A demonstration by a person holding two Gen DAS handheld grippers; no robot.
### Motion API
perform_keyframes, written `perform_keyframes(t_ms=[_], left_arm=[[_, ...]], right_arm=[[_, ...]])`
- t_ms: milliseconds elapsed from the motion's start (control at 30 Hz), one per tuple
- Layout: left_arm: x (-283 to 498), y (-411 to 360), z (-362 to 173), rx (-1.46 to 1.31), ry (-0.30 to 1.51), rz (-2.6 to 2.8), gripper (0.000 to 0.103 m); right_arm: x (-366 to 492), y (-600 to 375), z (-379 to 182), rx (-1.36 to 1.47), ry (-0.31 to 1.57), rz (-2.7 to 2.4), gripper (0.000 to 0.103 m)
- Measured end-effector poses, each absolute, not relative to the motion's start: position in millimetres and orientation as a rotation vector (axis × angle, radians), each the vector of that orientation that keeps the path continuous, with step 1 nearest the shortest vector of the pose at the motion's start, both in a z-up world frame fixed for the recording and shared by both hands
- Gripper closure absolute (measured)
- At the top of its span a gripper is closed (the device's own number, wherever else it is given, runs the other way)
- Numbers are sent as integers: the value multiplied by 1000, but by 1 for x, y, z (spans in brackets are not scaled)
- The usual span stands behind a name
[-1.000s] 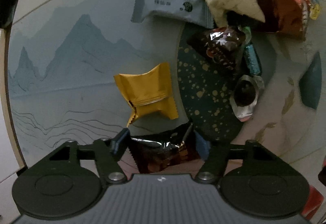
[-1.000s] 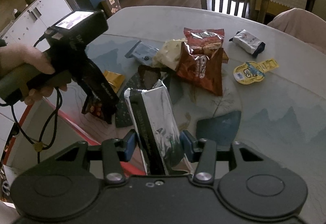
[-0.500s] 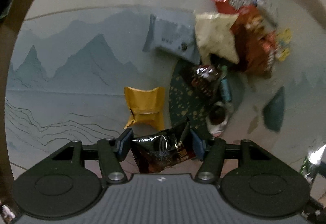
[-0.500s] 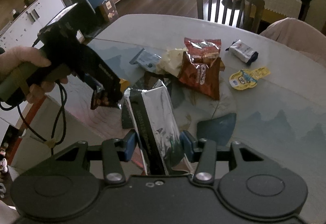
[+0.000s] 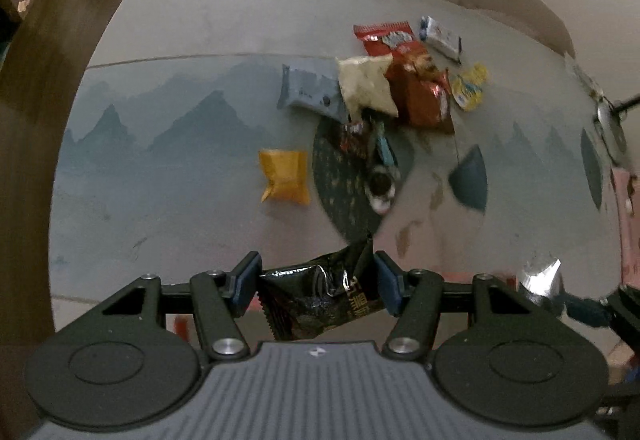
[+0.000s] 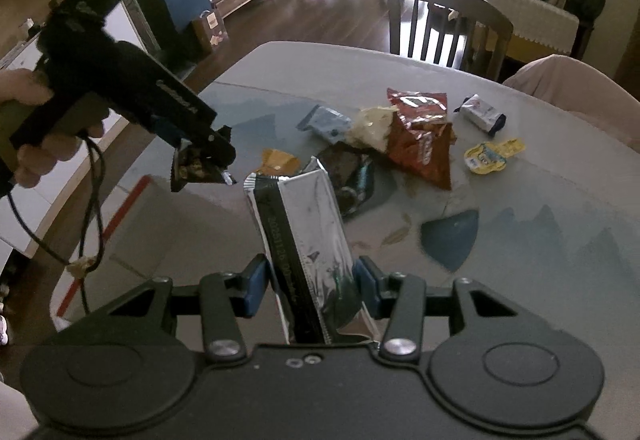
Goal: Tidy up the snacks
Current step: 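Carry both snacks over the box and open both grippers to drop them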
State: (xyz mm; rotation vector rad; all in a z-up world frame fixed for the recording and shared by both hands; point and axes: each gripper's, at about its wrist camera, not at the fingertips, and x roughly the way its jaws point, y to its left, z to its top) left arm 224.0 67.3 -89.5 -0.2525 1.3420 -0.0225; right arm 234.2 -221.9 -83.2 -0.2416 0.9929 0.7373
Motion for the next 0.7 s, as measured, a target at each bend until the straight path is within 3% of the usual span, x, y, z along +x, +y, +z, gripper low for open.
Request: perform_keyframes(t_ms=[300, 700], left_arm=[[160, 55, -100, -163, 1393, -82, 43], [111, 20, -149, -45, 1478, -100, 43]], right_arm=[[189, -197, -101, -262, 1041, 740, 56], [157, -173, -166, -371, 1146, 701, 56]])
